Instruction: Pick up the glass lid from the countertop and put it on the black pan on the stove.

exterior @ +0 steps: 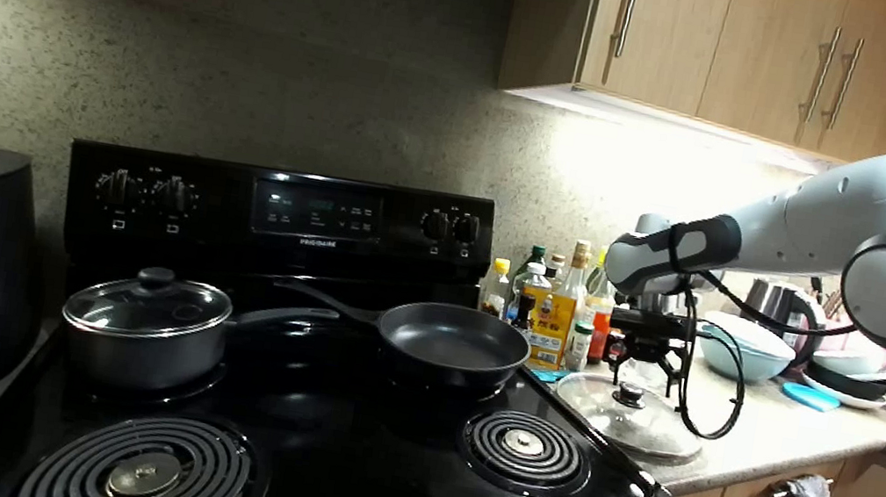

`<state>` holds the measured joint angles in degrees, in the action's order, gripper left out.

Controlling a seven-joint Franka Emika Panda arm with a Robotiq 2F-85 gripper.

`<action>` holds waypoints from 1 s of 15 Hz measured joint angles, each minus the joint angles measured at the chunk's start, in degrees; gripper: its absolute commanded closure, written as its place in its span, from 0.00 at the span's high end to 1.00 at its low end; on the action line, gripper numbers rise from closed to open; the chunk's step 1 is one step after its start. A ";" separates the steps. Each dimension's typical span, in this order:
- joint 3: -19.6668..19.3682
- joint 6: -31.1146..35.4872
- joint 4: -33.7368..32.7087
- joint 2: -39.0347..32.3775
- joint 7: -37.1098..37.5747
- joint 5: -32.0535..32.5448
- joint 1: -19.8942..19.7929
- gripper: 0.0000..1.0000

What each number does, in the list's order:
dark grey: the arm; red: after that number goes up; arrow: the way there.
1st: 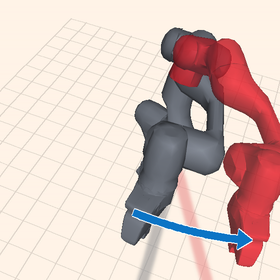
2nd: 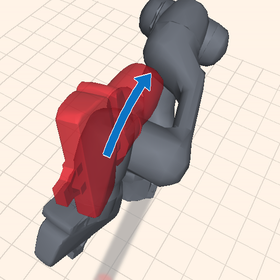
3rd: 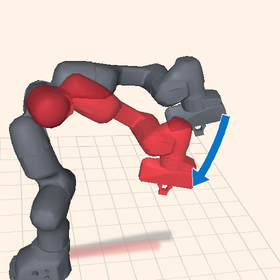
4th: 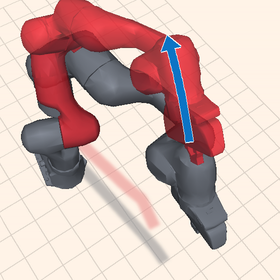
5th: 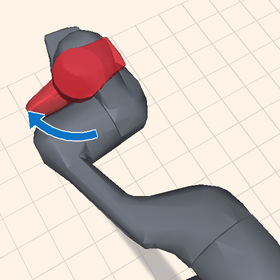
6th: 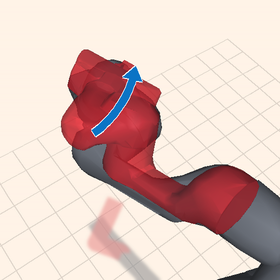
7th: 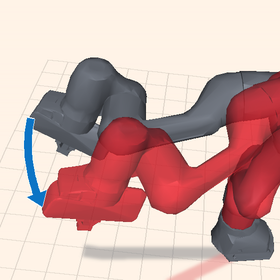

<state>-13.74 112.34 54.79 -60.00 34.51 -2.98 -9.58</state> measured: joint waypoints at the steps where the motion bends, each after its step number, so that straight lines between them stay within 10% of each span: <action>1: 0.06 0.00 0.00 -0.05 -0.02 0.00 0.03 1.00; 15: 0.69 0.39 0.23 -0.21 -1.45 0.98 2.93 1.00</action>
<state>-13.06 112.73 55.02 -60.21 33.06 -2.00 -6.65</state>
